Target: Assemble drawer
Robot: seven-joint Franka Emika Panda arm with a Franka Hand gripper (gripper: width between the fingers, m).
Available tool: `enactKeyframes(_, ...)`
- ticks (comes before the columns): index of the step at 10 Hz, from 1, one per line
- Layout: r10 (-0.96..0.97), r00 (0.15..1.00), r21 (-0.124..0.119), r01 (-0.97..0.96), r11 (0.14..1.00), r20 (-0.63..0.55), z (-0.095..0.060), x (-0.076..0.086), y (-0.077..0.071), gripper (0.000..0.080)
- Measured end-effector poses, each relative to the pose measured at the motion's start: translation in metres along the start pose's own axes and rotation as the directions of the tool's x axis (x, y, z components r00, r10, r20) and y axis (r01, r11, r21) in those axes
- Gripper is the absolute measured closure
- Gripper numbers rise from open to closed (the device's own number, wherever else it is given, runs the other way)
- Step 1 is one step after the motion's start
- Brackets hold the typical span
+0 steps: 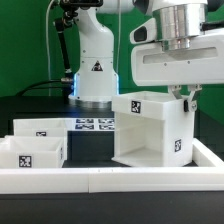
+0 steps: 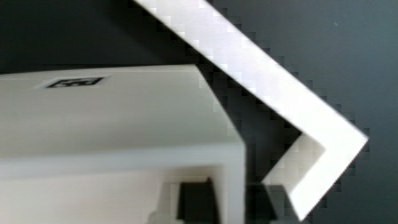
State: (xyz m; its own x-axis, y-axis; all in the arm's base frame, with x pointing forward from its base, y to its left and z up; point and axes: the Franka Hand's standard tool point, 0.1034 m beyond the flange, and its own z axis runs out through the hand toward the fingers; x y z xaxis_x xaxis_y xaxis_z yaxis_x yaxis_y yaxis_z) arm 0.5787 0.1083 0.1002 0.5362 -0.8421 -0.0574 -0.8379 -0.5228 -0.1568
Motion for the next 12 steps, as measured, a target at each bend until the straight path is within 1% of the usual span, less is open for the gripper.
enactKeyframes(1, 0.036, 0.999, 0.005, -0.036, 0.999, 0.002, -0.001, 0.002, 0.000, 0.0758)
enactKeyframes(5, 0.219, 0.975, 0.015, -0.219, 0.976, 0.030, 0.000, -0.006, -0.004, 0.0758)
enactKeyframes(7, 0.390, 0.919, 0.015, -0.391, 0.920, 0.059, 0.001, -0.006, -0.004, 0.0758)
enactKeyframes(8, 0.439, 0.896, 0.014, -0.441, 0.897, 0.068, 0.003, -0.005, -0.004, 0.0758)
enactKeyframes(10, 0.504, 0.860, 0.020, -0.507, 0.862, 0.083, 0.004, 0.002, -0.013, 0.0758)
enactKeyframes(11, 0.505, 0.859, 0.023, -0.508, 0.861, 0.086, 0.005, 0.005, -0.018, 0.0758)
enactKeyframes(12, 0.503, 0.859, 0.016, -0.507, 0.862, 0.093, 0.007, 0.007, -0.027, 0.0758)
